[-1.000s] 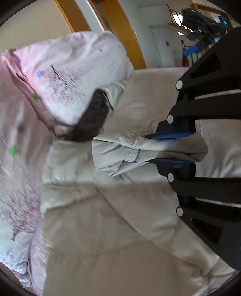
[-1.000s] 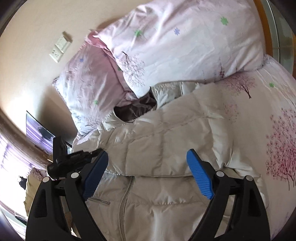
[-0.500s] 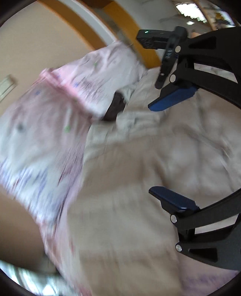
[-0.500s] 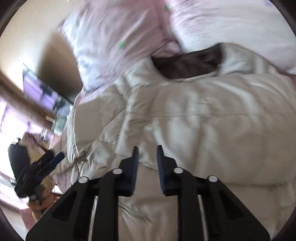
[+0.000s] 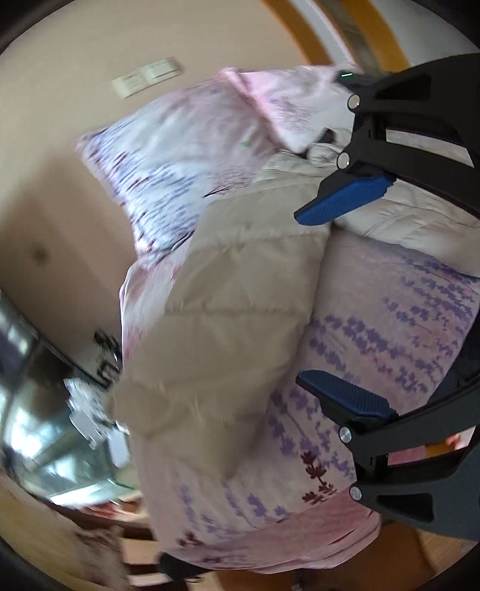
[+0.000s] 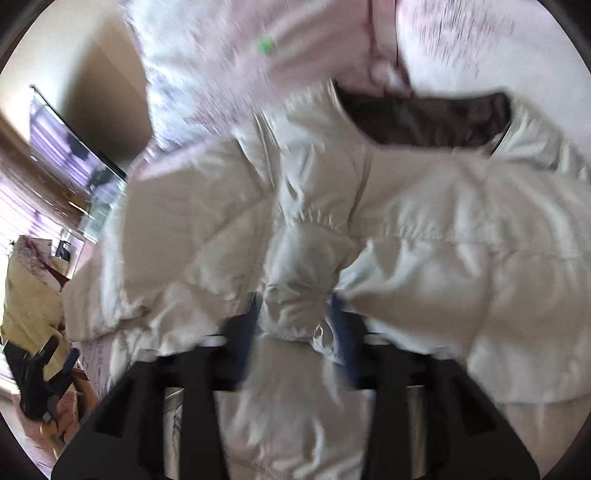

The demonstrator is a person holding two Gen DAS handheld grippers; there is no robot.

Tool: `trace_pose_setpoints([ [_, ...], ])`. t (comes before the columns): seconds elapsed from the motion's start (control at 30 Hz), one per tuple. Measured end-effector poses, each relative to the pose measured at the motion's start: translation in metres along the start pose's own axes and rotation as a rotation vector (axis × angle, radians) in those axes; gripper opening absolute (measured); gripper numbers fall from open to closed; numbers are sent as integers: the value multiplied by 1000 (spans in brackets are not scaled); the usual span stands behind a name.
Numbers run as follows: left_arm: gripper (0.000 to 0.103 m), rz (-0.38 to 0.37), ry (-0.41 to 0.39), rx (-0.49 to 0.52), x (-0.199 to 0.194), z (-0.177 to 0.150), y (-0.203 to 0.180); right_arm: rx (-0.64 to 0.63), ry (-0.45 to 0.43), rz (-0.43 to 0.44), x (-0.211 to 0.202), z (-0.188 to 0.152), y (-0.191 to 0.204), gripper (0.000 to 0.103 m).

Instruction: Fold large clothes

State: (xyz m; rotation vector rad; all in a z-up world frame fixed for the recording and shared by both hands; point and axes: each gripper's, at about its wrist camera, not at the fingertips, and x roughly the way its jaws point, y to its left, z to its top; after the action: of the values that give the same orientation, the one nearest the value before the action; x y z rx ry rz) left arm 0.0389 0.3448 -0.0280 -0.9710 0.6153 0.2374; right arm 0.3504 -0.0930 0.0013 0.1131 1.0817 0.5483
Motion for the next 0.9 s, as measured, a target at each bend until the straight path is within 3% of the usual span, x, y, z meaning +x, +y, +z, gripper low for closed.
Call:
trace_pose_setpoints([
  [0.1,74,-4,-18,-85,4,7,15,-34,-69,13,-30,-9,2,62],
  [0.2,69,-12,-34,-157,10,14,24,-20,-71,35,-41,-12,-5,62],
  [0.33,63,30,-46,-217,19,22,33,6,-65,48,-46,-19,-16,62],
  [0.43,47,51,-63,-239,21,26,38,12,-61,52,-45,-21,-15,62],
  [0.5,19,72,-71,-251,23,30,42,15,-59,57,-47,-23,-16,62],
  [0.57,12,61,-75,-258,21,36,44,16,-64,62,-50,-24,-18,62],
  [0.7,8,42,-136,-181,6,55,16,20,-83,72,-62,-28,-24,62],
  [0.9,8,-49,-215,19,-17,80,-78,29,-138,49,-88,-33,-42,63],
])
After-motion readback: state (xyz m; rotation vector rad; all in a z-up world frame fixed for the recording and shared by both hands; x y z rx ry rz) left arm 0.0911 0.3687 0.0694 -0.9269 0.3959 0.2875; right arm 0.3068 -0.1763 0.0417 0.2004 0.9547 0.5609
